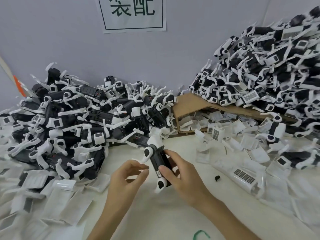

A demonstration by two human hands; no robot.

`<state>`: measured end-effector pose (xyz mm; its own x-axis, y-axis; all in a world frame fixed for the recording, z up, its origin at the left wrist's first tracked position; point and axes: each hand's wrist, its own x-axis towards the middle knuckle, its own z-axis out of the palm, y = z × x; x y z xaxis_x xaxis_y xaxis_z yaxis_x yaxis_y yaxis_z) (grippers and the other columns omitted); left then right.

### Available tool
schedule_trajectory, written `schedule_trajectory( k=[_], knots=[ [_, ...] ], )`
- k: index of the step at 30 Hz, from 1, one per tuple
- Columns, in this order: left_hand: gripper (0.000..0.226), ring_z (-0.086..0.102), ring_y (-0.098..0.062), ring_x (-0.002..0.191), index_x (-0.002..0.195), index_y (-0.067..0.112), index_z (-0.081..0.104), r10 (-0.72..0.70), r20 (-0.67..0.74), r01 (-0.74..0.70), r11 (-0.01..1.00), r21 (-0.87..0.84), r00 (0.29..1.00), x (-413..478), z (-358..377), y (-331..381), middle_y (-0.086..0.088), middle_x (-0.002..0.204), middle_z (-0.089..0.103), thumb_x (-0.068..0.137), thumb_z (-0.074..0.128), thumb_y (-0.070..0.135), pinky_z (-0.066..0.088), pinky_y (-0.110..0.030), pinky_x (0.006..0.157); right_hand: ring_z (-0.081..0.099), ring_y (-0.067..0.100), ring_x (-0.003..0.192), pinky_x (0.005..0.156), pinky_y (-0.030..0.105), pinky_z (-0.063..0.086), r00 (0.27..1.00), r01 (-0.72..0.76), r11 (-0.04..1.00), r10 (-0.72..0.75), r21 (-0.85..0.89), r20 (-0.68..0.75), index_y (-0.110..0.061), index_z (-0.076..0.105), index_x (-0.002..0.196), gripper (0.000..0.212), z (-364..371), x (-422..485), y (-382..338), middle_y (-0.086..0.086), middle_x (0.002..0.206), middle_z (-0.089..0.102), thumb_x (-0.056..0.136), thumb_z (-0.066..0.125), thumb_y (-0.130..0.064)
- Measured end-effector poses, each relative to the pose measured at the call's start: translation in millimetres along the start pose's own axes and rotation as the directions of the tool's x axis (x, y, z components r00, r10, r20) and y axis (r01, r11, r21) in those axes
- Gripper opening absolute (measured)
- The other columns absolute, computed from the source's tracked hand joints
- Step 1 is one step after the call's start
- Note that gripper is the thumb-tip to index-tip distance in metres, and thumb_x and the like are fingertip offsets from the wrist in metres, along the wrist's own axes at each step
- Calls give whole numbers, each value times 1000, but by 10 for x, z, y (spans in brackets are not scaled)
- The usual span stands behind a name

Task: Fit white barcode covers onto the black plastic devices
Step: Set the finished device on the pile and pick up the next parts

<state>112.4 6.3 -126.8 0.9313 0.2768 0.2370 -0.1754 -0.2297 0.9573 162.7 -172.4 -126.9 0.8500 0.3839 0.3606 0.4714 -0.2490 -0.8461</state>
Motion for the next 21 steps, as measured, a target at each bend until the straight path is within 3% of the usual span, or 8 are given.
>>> schedule_trajectory(
  k=[2,3,6,9,12,14,16,21],
  knots=[
    [8,71,-10,97,90,27,75,-27,61,29,999,-46,998,3,0,7,3,100,77,90,70,33,53,-33,84,67,8,89,70,25,54,1000,7,1000,-7,28,12,-42,55,128,40,16,-10,-5,-17,98,71,90,55,-54],
    [22,71,-14,101,98,25,77,-57,124,69,993,-97,991,-1,0,-6,0,103,77,88,66,41,53,-35,87,67,7,92,73,26,55,999,17,999,-19,44,34,-43,55,128,38,28,-15,-9,-19,100,71,91,55,-53],
    [27,74,-25,98,103,27,79,-119,249,173,963,-208,961,-33,45,17,-10,102,78,93,63,46,58,-29,80,62,5,105,86,22,50,994,62,998,-61,-5,95,-32,57,136,38,51,-26,-16,-20,110,63,101,46,-42],
    [39,74,-29,98,103,18,78,-158,209,211,941,-263,965,-30,65,18,-14,104,77,86,58,46,58,-25,73,55,1,110,96,25,45,995,75,963,-88,-259,-40,-27,64,128,32,-29,30,21,-19,114,56,102,49,-34],
    [47,74,-27,98,101,13,77,-226,170,271,904,-329,959,-13,32,30,-14,105,76,78,62,51,59,-25,70,51,14,120,101,36,41,965,-207,801,71,-562,-254,-29,61,129,33,-261,90,108,-11,129,53,96,59,-34],
    [43,73,-30,100,95,18,80,-263,171,308,888,-342,949,-12,28,55,-15,105,76,75,65,53,59,-31,75,44,20,130,102,39,34,926,-377,616,269,-692,-265,-32,52,138,45,-409,80,205,-7,141,47,95,56,-42],
    [42,72,-34,101,94,17,80,-309,178,354,869,-345,934,-14,20,46,-18,107,75,74,66,53,53,-41,85,40,20,132,103,39,31,908,-391,533,358,-750,-219,-31,51,138,46,-459,71,287,-6,142,46,94,54,-45],
    [48,73,-19,80,95,16,79,-330,192,380,841,-384,924,-32,18,61,-9,93,76,69,71,56,53,-28,67,55,6,114,89,27,31,941,-331,759,310,-560,-136,-39,67,103,18,-343,118,205,-20,118,61,87,68,-30]
  ],
)
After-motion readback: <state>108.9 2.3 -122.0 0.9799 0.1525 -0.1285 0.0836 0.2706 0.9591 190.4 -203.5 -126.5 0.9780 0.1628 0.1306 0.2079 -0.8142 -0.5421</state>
